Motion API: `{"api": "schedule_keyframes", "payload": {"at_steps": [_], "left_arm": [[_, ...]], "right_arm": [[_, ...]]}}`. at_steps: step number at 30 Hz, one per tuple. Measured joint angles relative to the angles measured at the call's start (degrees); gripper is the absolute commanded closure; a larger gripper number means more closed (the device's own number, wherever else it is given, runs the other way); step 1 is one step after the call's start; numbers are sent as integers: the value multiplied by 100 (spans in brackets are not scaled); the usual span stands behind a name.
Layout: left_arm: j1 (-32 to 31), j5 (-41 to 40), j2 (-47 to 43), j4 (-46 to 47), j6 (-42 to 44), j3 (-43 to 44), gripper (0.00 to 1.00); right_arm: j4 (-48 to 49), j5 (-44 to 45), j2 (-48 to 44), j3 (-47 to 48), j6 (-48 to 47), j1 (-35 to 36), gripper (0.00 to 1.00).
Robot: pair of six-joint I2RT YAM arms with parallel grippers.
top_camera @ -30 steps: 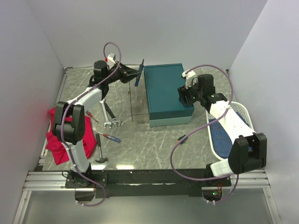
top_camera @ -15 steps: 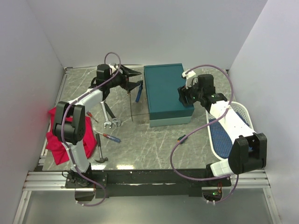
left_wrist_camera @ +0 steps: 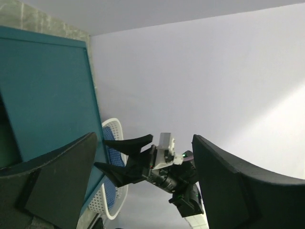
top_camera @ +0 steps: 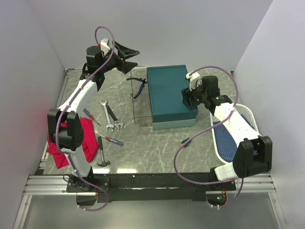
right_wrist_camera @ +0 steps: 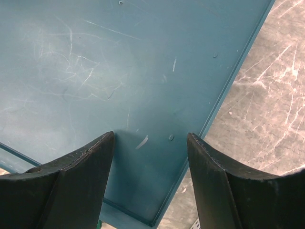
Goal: Sort the tools into containers
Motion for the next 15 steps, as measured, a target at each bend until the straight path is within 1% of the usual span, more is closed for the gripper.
{"api": "schedule_keyframes", "payload": {"at_steps": [2,3,4,6,7,9,10,11,12,15], "left_arm": [[11,4,-24,-24,61,-120,17],[7,9,-24,-61,74,-168,22],[-2,9,-15,-114,103,-212,30],[-4,24,28,-240,212,-221,39],[-4,26,48,-295,297,-203,41],[-4,24,118,-474,553,-72,39],[-4,15,184,-673,837,116,34],[-4,-20,258,-846,1128,323,33],[-4,-92,334,-1047,1528,542,31],[-2,-271,474,-1700,2789,1119,31]], "right_arm": [[-22,0,13,17,0,-2,30],[-26,0,15,20,0,-2,30],[-26,0,15,20,2,-2,30],[-26,0,15,20,2,-2,30],[-26,0,15,20,0,-2,30],[-26,-2,15,20,2,-2,30],[-26,0,15,20,2,-2,30],[-26,-2,15,20,2,-2,30],[-26,-2,15,22,2,-2,30],[-28,-2,15,24,0,-2,30]]}}
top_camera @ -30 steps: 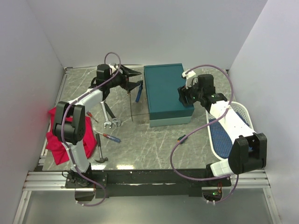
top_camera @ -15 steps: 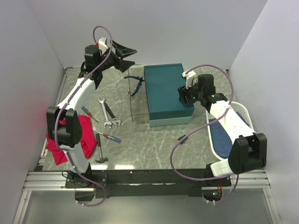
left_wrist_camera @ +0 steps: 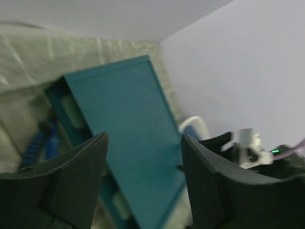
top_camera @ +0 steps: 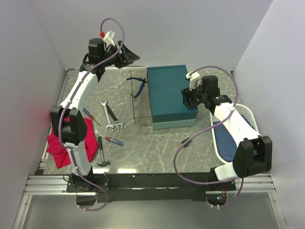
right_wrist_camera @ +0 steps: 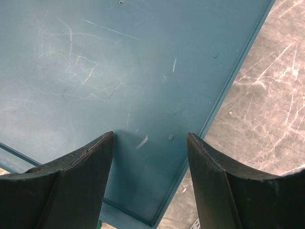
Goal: Sort the tools into containers
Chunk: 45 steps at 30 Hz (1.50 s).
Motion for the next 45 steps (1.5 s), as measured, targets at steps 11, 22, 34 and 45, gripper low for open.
{"api": "schedule_keyframes", "payload": {"at_steps": [11,22,34,45], "left_arm": [[-70,-852,621,-2931,5641,2159,34],[-535,-1617,887,-4212,8382,2306,44],[-741,-2192,1169,-4645,8935,2267,50],[-868,-2627,1244,-4647,9123,2225,58]], "right_arm": [[0,-9,4,4,-20,0,30],[7,-13,7,2,-17,0,30],[61,-37,2,-33,-17,-11,30],[101,-44,-2,-55,-15,-11,30]]}}
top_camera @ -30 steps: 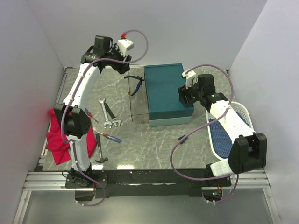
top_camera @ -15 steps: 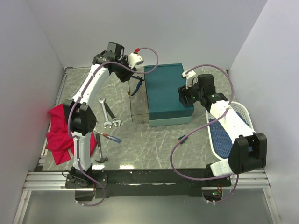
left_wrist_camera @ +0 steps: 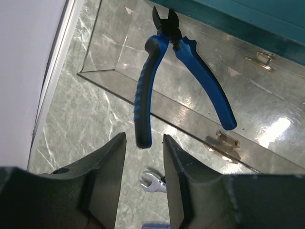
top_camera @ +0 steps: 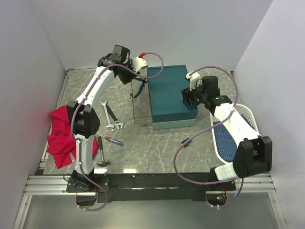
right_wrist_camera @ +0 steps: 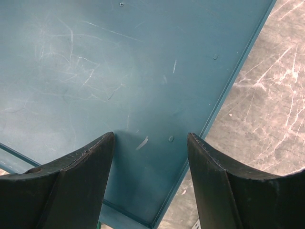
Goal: Sort the tools into containers
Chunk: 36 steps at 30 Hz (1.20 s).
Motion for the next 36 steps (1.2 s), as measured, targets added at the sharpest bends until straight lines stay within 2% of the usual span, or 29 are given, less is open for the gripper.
{"api": "schedule_keyframes", "payload": {"at_steps": [4,8,11,15,22,27,36], "left_arm": [[-68,-98,85,11,20,0,61],[-133,-264,201,70,28,2,70],[-155,-413,291,125,33,20,80],[-177,-544,341,157,37,74,99],[-208,-686,348,153,-37,116,99],[-256,-835,393,24,-258,522,99],[-612,-957,393,-210,-492,643,99]], "right_arm": [[72,-9,-33,-57,2,0,30],[96,-13,-48,-76,4,-15,30],[157,-15,-83,-138,17,-20,30],[219,-26,-118,-188,24,-28,30],[260,-37,-133,-221,42,-37,30],[260,-39,-133,-221,42,-37,30],[260,-39,-133,-221,42,-37,30]]}}
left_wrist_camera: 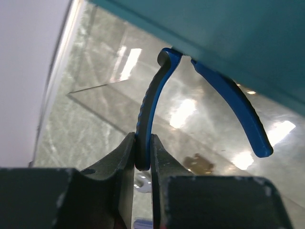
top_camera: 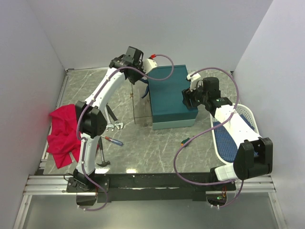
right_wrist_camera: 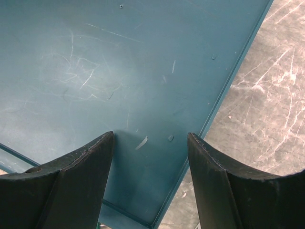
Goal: Sort the tools into containers
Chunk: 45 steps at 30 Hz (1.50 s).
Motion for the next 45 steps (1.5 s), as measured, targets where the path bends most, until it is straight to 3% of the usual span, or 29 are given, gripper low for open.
{"api": "schedule_keyframes", "payload": {"at_steps": [5,6,8,10,11,15,24,27,34,41,44,45], "left_arm": [[-105,101,0,-251,-256,9,96],[-116,111,0,-302,-297,9,88],[-127,116,2,-352,-420,9,57],[-122,175,2,-444,-520,15,48],[-118,313,24,-540,-616,59,39],[-103,953,50,-595,-890,105,22],[44,990,-640,42,-1582,-269,20],[352,964,-1281,601,-2004,-852,17],[1408,1121,-3042,2288,-2850,-3080,14],[1602,1281,-4009,3171,-3432,-5073,18],[1943,1427,-3978,3095,-3206,-5635,21],[2243,1482,-3963,2922,-2719,-6057,23]], "right_arm": [[0,0,2,0,0,0,30],[0,-2,2,0,0,0,30],[2,-2,4,0,0,0,30],[2,0,4,2,0,0,30],[2,0,4,2,-2,0,30],[2,-2,7,2,-2,0,30],[-7,-44,28,17,-2,-15,30],[-83,-55,55,87,-4,-15,30],[-570,-254,-92,179,-350,-118,28],[-1880,-647,-855,192,-1300,-192,28],[-2205,-824,-1169,190,-1460,-192,28],[-2295,-914,-1263,190,-1467,-192,28]]}}
